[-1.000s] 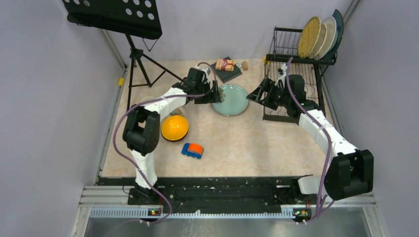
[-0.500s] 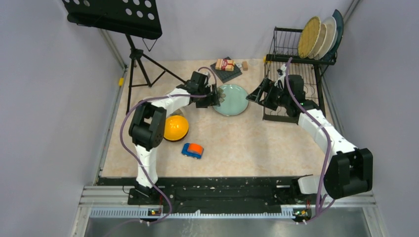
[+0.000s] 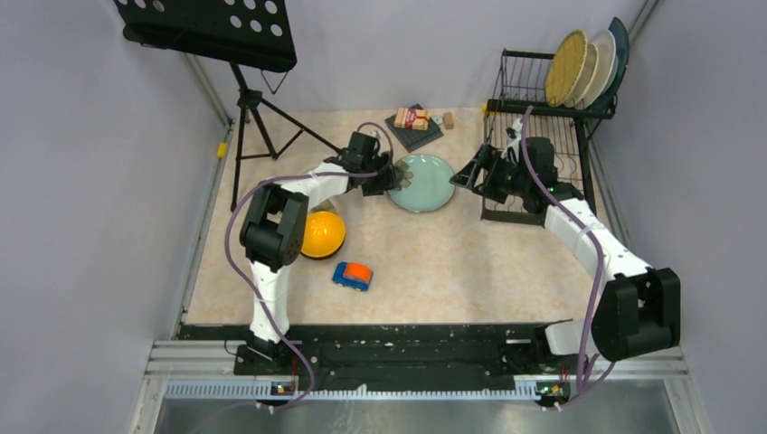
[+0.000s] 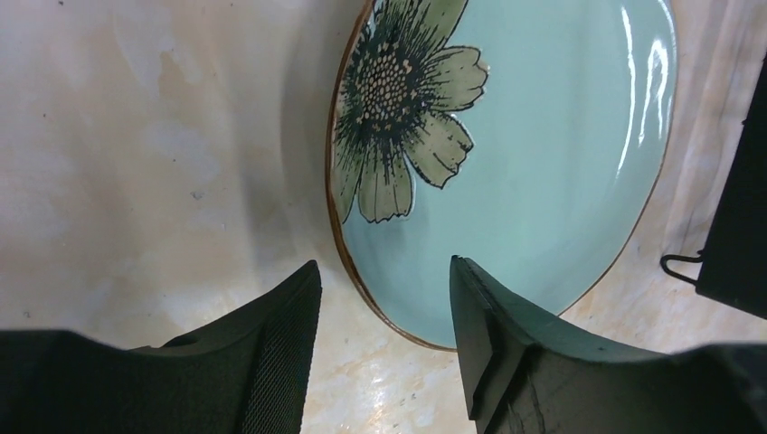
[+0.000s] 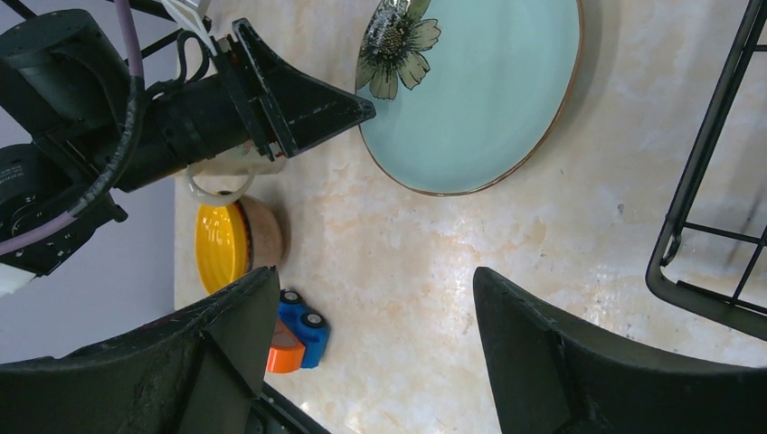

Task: Load the mixed dishes into the dish rack
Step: Pick up the plate at the center of the board.

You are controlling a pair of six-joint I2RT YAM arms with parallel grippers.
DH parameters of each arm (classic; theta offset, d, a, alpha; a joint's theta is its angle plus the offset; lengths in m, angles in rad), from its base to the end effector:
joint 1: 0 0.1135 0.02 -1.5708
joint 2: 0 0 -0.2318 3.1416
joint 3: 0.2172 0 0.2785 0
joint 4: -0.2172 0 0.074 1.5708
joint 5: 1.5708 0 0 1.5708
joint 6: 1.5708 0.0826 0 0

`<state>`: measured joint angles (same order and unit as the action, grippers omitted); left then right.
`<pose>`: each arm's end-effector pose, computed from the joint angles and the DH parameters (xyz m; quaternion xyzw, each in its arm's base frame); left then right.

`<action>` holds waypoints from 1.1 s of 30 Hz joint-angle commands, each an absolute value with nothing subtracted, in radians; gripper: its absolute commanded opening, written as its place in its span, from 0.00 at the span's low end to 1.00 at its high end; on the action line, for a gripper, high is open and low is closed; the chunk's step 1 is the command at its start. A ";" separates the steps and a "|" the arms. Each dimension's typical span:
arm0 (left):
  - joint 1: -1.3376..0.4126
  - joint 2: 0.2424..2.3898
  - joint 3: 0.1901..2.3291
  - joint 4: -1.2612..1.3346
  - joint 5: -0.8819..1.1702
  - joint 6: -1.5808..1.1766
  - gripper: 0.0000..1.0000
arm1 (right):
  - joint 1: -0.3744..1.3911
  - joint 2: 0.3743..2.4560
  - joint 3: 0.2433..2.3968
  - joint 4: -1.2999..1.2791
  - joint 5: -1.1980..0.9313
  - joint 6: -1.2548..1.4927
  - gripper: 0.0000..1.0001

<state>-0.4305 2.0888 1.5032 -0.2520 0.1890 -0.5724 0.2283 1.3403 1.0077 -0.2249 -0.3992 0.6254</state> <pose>0.4465 -0.2221 0.0993 -0.0321 0.9294 -0.2488 0.2706 0.3542 0.1153 0.2277 0.0747 0.8592 0.3547 0.3612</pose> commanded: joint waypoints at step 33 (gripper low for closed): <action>-0.425 2.133 1.244 0.228 0.282 -0.762 0.19 | 0.239 1.381 1.014 -0.207 -0.440 0.630 0.79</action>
